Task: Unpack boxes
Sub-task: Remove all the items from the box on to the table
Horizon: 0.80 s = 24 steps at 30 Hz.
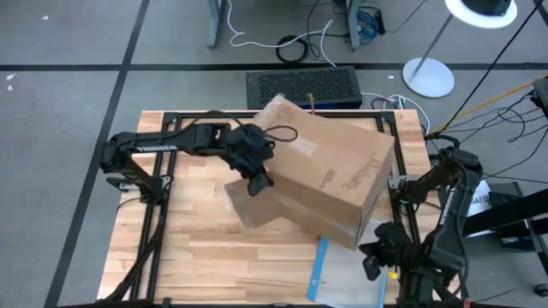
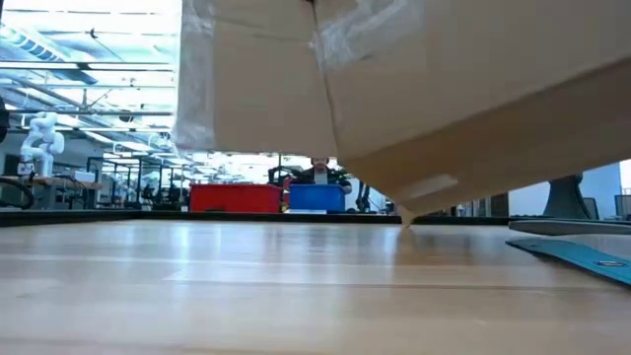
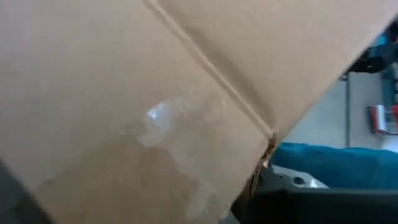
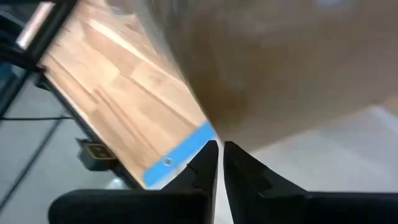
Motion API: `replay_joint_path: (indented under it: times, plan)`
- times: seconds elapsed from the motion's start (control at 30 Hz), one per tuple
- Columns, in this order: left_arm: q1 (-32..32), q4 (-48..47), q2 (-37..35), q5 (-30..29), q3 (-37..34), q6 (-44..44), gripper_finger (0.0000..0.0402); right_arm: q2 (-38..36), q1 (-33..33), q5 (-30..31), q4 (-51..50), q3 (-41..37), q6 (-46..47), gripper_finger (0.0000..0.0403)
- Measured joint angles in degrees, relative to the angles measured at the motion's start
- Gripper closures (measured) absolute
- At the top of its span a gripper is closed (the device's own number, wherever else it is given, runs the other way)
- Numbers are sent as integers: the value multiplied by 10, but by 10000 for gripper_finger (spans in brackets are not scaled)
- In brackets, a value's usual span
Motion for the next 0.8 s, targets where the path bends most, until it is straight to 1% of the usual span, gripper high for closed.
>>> replay_joint_path:
  times: [0.13,0.23,0.4,0.5,0.6,0.8]
  plan:
    - [4,14,-14,22,0,-14,400,0,19,-45,16,1,10,385]
    - [9,20,-27,43,0,-18,401,6,44,-48,58,1,12,385]
    - [17,34,-41,68,0,-24,401,35,53,-86,61,-4,13,385]
    - [17,47,-45,84,-11,-31,401,47,42,-95,71,-28,14,385]
    - [17,70,-52,103,-33,-44,401,51,13,-109,79,-55,15,385]
    - [16,119,-71,140,-76,-72,401,52,-28,-104,81,-99,22,385]
